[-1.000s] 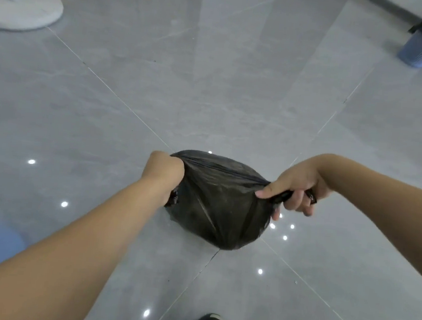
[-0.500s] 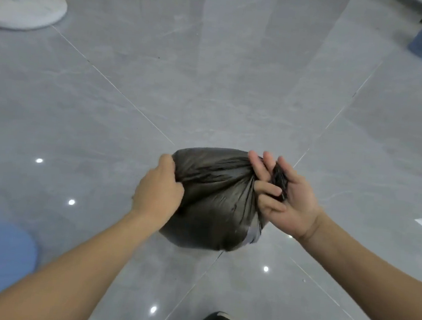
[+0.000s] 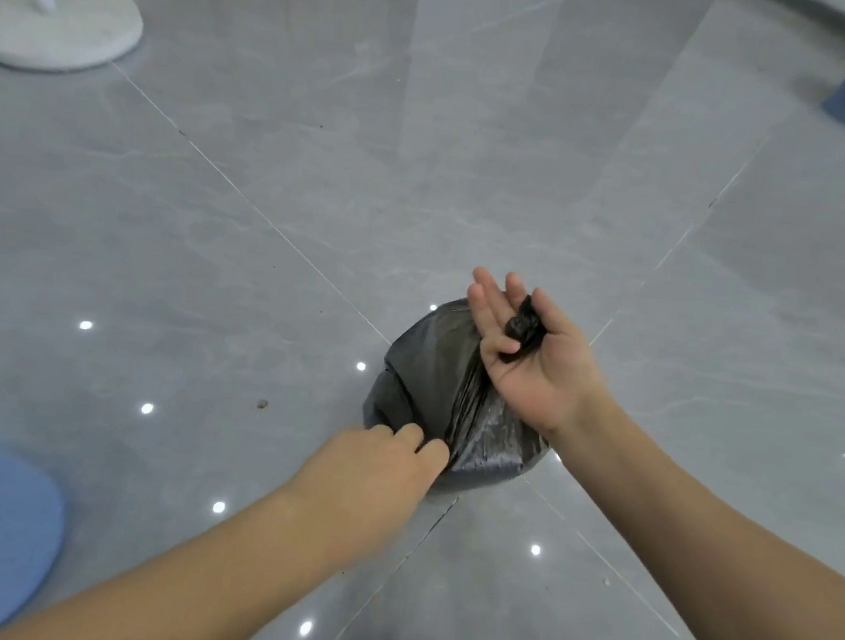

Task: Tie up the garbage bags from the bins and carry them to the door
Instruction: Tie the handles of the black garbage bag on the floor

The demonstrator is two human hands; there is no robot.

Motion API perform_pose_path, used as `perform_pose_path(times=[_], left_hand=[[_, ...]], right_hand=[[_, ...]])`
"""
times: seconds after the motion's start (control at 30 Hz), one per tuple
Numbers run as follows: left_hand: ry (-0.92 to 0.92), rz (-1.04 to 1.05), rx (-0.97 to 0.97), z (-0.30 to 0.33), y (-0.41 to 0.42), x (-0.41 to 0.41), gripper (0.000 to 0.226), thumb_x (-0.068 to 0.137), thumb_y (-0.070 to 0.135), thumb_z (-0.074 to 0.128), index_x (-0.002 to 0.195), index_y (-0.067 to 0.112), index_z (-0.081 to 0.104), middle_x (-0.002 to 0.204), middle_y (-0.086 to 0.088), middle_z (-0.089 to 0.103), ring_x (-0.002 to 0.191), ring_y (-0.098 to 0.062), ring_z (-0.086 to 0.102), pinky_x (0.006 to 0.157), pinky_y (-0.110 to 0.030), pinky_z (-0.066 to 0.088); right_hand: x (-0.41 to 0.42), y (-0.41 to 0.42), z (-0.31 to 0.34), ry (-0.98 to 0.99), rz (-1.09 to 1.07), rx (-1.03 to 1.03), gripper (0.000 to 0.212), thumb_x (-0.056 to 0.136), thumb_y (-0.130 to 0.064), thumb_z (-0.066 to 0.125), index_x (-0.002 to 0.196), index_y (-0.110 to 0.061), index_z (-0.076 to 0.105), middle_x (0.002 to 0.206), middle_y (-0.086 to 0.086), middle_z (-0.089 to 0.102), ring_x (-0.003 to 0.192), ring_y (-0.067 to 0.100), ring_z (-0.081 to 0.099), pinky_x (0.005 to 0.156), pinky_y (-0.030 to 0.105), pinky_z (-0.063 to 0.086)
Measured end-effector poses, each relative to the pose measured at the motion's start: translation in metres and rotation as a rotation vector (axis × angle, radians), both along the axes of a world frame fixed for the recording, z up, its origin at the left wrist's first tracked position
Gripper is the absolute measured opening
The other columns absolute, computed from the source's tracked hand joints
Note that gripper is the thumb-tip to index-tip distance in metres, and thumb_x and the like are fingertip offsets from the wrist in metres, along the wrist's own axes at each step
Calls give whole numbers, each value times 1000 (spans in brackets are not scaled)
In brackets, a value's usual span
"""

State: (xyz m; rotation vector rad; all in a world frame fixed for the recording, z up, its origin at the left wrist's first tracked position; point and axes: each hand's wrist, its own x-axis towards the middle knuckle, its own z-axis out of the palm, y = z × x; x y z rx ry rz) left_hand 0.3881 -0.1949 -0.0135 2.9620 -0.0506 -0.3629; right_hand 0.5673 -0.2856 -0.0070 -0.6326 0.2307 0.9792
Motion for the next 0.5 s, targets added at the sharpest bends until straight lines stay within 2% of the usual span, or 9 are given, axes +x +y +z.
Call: perform_pose_path(times=[0.1,0.17,0.23,0.3,0.37,0.4,0.47,0.5], left_hand=[[-9,10,46,6,2,-11,41,74,-2,44,105,21,30,77,2,29,58,-23,31,46,-31,19],[5,65,91,10,5,-17,43,74,0,48,103,21,25,68,3,28,49,-20,27,43,-30,14],[42,137,134,13,11,-22,39,77,1,46,95,21,18,65,4,29,47,-19,29,41,-31,15],[88,205,171,15,19,-26,31,81,4,42,94,19,19,67,4,33,55,-21,46,42,-31,17],[132,243,220,20,26,-28,20,85,8,41,100,18,31,77,2,47,73,-23,62,46,-29,24],[150,259,249,23,30,-29,19,87,10,41,104,18,36,86,1,54,81,-23,64,50,-29,29],[165,285,295,27,37,-31,18,90,12,41,106,18,41,101,0,58,90,-24,64,58,-30,34],[158,291,310,30,41,-32,16,91,12,40,105,19,42,104,0,58,93,-24,64,60,-31,34]], right_hand=[[-10,6,-13,-61,100,-87,27,102,-28,37,106,-13,60,127,11,65,108,22,67,38,19,30],[-18,9,-24,-184,190,-213,26,103,-26,39,118,-14,56,129,10,64,110,22,66,35,18,28],[-26,10,-33,-405,326,-364,27,103,-25,39,122,-12,54,129,8,64,109,22,67,36,18,31],[-34,11,-39,-662,527,-517,24,103,-25,40,118,-15,57,126,2,65,101,20,70,38,17,35],[-40,11,-42,-855,690,-625,20,102,-23,43,113,-19,59,122,-3,67,86,16,70,49,15,45],[-42,11,-44,-929,745,-658,19,102,-22,44,112,-21,60,120,-3,68,82,13,67,60,15,49],[-44,12,-46,-1068,840,-722,20,100,-25,47,113,-22,62,114,-8,70,89,6,63,82,16,47],[-45,12,-46,-1116,881,-748,21,99,-28,48,112,-22,64,111,-10,70,95,3,62,87,16,43]])
